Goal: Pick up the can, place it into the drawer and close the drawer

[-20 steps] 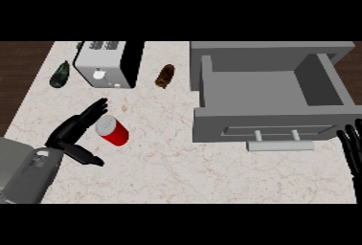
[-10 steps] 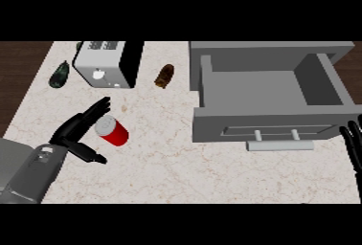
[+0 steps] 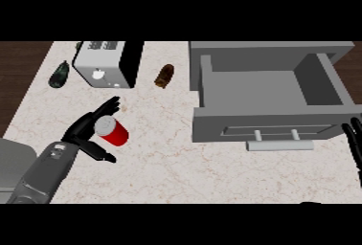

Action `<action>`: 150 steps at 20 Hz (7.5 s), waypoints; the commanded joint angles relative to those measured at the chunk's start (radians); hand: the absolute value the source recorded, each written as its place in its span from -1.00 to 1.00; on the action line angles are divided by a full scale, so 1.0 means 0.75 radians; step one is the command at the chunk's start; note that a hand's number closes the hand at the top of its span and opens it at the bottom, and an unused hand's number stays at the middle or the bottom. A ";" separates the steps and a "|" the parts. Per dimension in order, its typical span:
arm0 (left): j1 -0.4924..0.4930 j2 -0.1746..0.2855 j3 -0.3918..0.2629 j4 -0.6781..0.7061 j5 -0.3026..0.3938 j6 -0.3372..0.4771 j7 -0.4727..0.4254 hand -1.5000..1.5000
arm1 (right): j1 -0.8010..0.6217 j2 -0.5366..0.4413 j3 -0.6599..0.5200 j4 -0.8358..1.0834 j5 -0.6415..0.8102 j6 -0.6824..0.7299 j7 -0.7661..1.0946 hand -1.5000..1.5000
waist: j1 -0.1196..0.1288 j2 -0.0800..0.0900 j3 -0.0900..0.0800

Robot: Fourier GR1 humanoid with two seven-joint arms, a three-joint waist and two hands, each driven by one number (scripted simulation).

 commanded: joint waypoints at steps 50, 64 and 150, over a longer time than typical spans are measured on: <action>0.237 -0.409 -0.096 -1.428 0.382 0.788 0.966 1.00 | 0.091 0.017 -0.068 -0.147 -0.059 -0.018 0.040 -1.00 | 0.037 -0.016 0.004; -0.366 -0.411 -0.261 -1.279 0.323 1.073 1.342 1.00 | 0.025 0.018 -0.048 -0.105 -0.049 -0.016 0.056 -1.00 | 0.008 -0.005 0.003; -1.047 -0.411 -0.901 -0.222 1.269 1.700 0.836 -1.00 | -0.201 -0.191 0.170 -0.200 0.561 -0.009 -0.065 -1.00 | -0.101 0.026 0.004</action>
